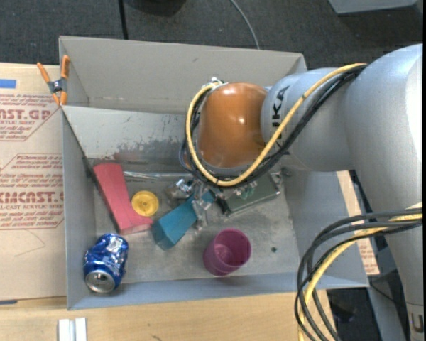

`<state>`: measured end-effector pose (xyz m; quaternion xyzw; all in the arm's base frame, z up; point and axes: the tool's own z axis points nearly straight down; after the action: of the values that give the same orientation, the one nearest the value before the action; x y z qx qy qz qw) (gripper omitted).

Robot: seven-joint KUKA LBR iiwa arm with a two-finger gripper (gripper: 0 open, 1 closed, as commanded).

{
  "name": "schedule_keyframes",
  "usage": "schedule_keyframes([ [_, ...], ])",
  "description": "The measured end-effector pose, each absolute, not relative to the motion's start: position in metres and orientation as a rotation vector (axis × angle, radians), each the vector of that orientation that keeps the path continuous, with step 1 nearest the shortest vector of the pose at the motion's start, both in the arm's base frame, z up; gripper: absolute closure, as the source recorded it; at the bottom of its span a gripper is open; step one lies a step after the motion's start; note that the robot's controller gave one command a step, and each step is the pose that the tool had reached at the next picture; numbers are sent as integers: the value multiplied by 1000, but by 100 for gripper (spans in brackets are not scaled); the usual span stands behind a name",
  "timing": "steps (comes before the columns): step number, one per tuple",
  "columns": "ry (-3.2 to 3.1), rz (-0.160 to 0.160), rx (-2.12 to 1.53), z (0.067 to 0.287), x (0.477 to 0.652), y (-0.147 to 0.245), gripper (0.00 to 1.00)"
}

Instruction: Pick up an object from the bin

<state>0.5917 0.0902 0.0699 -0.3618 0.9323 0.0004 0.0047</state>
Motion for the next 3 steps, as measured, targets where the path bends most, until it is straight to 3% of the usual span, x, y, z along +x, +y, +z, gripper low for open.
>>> schedule_keyframes([
  [3,2925,5,-1134,94,589,91,100],
])
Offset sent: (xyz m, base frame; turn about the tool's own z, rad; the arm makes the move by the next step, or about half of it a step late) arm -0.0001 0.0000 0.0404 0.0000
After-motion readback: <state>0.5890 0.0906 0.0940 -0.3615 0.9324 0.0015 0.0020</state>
